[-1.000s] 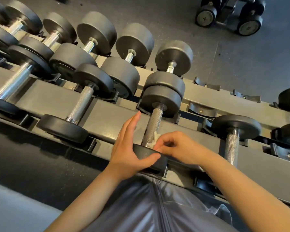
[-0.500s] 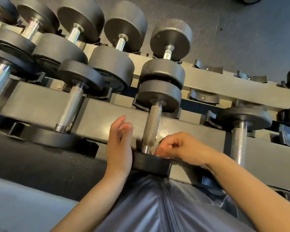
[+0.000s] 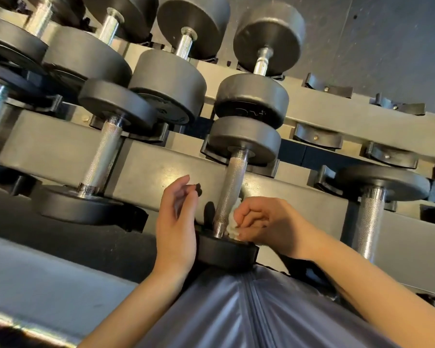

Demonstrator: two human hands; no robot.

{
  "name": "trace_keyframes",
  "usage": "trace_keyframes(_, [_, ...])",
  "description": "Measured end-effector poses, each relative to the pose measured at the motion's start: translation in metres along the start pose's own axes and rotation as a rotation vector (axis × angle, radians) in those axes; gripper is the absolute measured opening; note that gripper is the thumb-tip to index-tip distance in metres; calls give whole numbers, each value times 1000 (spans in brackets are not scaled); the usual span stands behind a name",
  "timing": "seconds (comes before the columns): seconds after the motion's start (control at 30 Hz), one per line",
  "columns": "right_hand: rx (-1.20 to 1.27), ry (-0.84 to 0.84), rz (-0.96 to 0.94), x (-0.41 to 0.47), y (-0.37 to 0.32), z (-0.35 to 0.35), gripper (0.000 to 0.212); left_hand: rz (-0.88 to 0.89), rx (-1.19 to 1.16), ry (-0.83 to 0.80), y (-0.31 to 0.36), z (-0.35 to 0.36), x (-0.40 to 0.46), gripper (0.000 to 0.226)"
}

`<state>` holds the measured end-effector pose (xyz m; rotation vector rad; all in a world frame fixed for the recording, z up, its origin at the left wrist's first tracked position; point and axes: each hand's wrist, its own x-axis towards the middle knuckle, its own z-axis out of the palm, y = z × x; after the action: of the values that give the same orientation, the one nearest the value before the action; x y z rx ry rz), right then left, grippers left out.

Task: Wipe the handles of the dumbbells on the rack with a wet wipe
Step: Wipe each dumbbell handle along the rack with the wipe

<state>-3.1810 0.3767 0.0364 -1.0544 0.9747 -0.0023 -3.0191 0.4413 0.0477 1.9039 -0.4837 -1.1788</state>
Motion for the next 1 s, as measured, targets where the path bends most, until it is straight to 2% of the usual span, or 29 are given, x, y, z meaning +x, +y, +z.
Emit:
trace_keyframes(0.1, [-381,36,-145,0,-12,4,17,1,-10,19,-1,1,1,25])
trace_keyframes(0.17, [-549,23,-266,5,-24,10,18,2,-39,41,-3,1,2,24])
trace_keyframes(0.3, [-970,-91,-240,20,-47,21,27,26,-112,71,-5,2,1,37])
trace_keyframes(0.4, [-1230,-96,-361,30,-61,31,24,27,-129,90,-5,1,1,28])
trace_keyframes(0.5, [-1409,-162,-266,44,-78,43,17,20,-123,105,-6,2,1,24])
trace_keyframes(0.57, [-1506,-287,-185,53,-85,49,14,16,-120,102,-5,2,0,22])
trace_keyframes(0.63, [-1574,-460,-126,63,-88,49,22,16,-142,97,-6,1,0,25])
trace_keyframes(0.73, [-1585,-666,-84,68,-90,41,27,23,-149,100,-8,1,0,30])
trace_keyframes(0.8, [-1451,-637,-145,63,-87,29,20,27,-158,105,-8,2,0,28])
trace_keyframes(0.87, [-1282,-533,-284,49,-74,14,13,23,-164,111,-8,2,2,28])
trace_keyframes(1.0, [-840,-148,-505,20,-20,4,9,58,-157,123,-13,3,4,19])
